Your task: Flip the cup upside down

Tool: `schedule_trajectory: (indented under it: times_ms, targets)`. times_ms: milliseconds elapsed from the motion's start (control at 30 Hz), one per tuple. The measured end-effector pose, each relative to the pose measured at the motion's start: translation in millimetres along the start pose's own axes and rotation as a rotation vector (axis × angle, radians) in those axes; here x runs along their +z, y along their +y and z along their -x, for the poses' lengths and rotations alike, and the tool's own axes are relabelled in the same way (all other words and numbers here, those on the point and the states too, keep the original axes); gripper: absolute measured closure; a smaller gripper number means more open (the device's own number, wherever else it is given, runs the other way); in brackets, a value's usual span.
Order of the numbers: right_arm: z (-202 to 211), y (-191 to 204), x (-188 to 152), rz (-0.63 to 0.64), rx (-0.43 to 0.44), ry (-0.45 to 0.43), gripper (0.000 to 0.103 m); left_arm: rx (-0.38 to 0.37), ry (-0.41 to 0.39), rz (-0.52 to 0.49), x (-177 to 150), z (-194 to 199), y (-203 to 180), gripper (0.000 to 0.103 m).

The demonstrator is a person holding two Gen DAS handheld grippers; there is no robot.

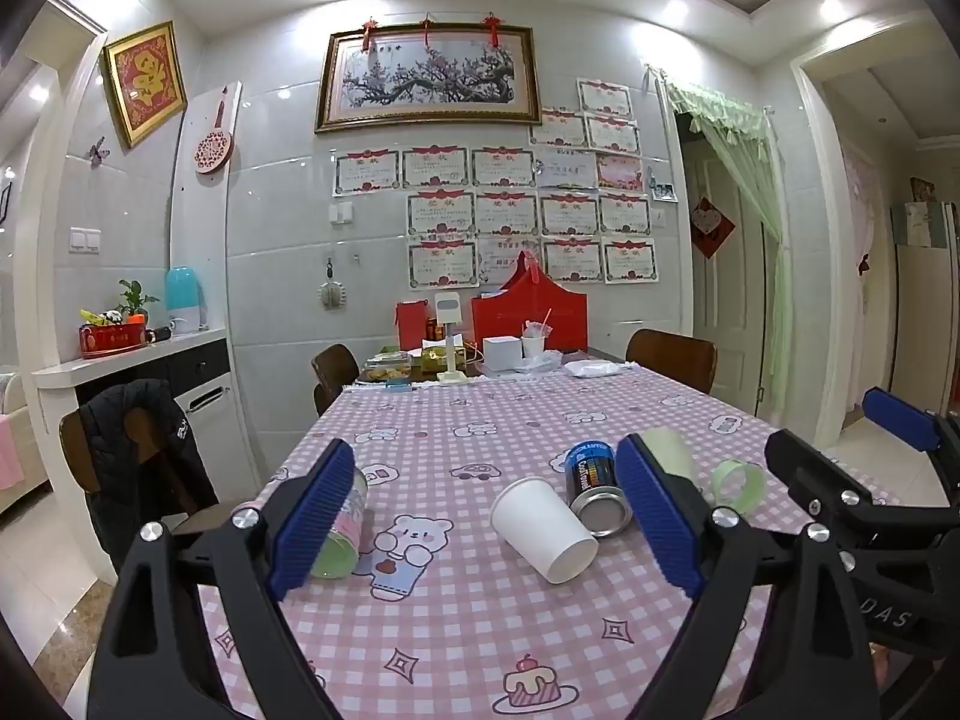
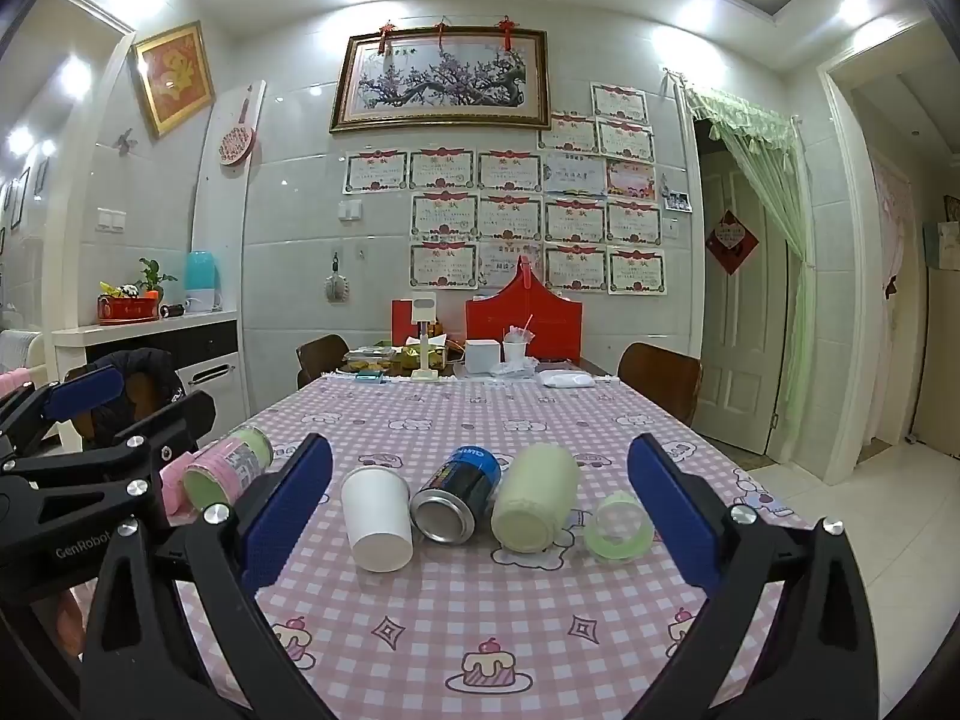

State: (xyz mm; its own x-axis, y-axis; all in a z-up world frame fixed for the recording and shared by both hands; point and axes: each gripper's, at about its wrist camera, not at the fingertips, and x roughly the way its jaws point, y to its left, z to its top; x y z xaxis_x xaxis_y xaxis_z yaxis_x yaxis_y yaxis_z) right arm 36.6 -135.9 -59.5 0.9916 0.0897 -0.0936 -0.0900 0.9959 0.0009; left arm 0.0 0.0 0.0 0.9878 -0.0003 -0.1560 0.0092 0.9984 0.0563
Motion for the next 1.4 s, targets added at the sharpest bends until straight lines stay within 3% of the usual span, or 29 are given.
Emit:
schedule_trajectory:
  times_ms: [1400]
  targets:
    - [1.5,-7.7,-3.7,-0.005,-0.035,0.005,0.008,0.001,0.008,0.002,-6.3,-6.0,-5.7,0.016]
